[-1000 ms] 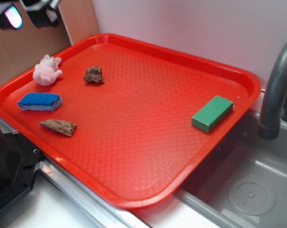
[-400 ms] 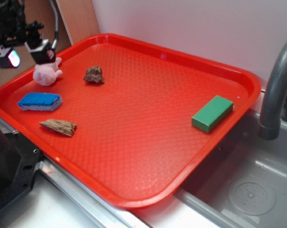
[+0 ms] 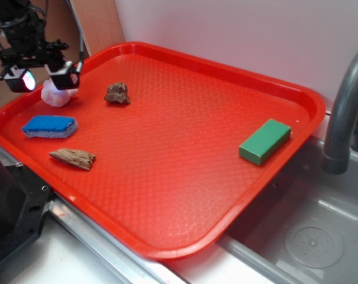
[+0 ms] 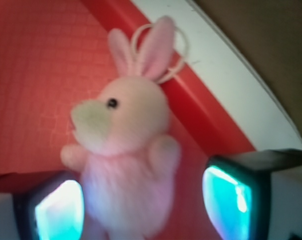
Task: Grab the pink bunny.
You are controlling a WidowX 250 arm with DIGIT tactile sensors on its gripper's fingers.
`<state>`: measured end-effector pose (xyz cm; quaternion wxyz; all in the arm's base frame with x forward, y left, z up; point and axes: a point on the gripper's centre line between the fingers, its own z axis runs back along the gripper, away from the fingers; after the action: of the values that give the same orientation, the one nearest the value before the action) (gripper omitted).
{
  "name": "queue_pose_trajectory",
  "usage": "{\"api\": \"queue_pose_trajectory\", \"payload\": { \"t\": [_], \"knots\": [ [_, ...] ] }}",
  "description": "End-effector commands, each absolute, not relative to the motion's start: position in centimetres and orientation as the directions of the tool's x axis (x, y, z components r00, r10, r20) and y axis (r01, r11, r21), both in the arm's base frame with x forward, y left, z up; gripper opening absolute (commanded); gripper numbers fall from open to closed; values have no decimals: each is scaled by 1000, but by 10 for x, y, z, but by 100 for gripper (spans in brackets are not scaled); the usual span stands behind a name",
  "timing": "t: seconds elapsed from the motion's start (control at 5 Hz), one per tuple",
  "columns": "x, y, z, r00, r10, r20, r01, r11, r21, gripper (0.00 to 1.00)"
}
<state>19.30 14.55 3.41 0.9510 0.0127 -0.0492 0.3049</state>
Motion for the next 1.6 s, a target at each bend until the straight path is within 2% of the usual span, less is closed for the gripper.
{"api": "queue_pose_trajectory", "payload": {
  "t": [0.0, 0.2, 0.4, 0.6, 0.8, 1.0, 1.2, 1.4],
  "knots": [
    [232, 135, 22, 834, 534, 139, -536, 844, -20, 89],
    [234, 126, 28, 849, 513, 126, -515, 857, -17, 0],
    [227, 83, 78, 900, 409, 154, -405, 913, -58, 0],
    [199, 37, 129, 942, 274, 194, -254, 959, -123, 0],
    [182, -5, 177, 965, 124, 232, -102, 989, -107, 0],
    [183, -13, 220, 975, 123, 184, -100, 987, -129, 0],
    [193, -22, 220, 981, 170, 89, -165, 984, -65, 0],
    [190, -37, 232, 985, 173, 9, -172, 984, -50, 0]
  ]
}}
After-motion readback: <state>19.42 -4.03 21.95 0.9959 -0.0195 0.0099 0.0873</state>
